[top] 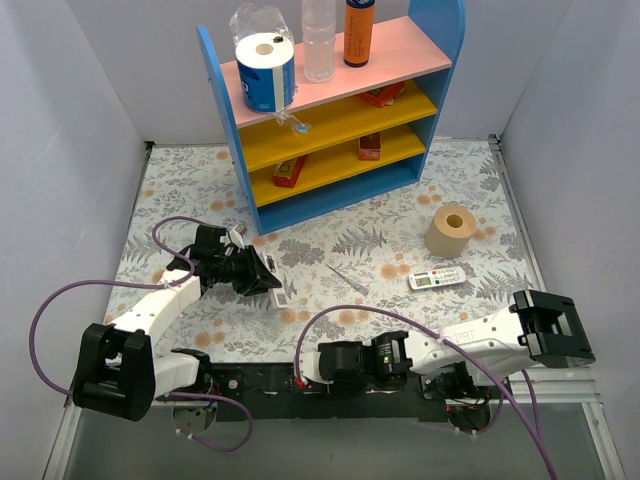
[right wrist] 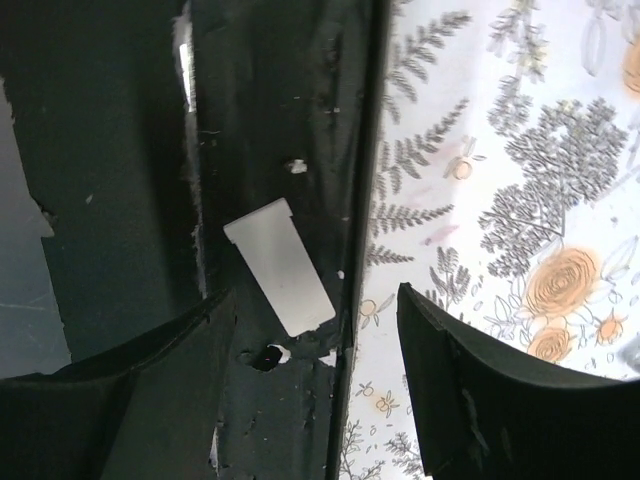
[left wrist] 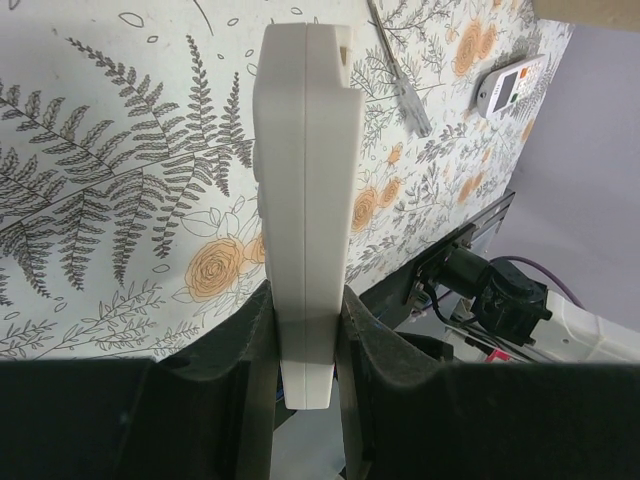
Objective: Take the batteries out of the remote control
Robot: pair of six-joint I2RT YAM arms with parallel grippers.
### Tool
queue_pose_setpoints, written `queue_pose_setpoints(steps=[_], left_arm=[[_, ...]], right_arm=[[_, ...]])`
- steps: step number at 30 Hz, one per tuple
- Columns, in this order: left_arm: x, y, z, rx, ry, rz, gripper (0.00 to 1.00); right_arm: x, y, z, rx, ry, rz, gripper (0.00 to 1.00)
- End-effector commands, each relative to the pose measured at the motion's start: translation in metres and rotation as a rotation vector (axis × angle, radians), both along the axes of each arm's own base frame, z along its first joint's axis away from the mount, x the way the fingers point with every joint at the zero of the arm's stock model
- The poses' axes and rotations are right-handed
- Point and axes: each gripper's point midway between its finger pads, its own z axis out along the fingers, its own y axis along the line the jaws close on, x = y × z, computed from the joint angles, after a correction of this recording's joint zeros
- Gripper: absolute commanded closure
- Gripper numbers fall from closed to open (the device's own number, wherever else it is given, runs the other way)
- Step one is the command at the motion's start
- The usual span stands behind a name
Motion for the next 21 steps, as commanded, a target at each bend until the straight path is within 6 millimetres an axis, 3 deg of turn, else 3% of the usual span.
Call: queue_pose_setpoints(steps=[1, 5, 16, 21], left_arm=[[0.012, 0.004, 0.012, -0.003, -0.039, 0.001, 1.00], [0.015, 0.007, 0.011, -0.012, -0.038, 0.013, 1.00], [0.015, 0.009, 0.010, -0.026, -0.032, 0.011, 1.00], [0.015, 0.009, 0.010, -0.025, -0.032, 0.013, 1.00]], right_arm=[[-0.008, 0.003, -0.004, -0.046, -0.037, 0.184, 0.28], [-0.014, 0.010, -0.007, -0.025, -0.030, 0.225, 0.28], [-0.005, 0.017, -0.020, -0.045, -0.137, 0.203, 0.32], [0.009, 0.019, -0.010, -0.024, -0.212, 0.160, 0.51]])
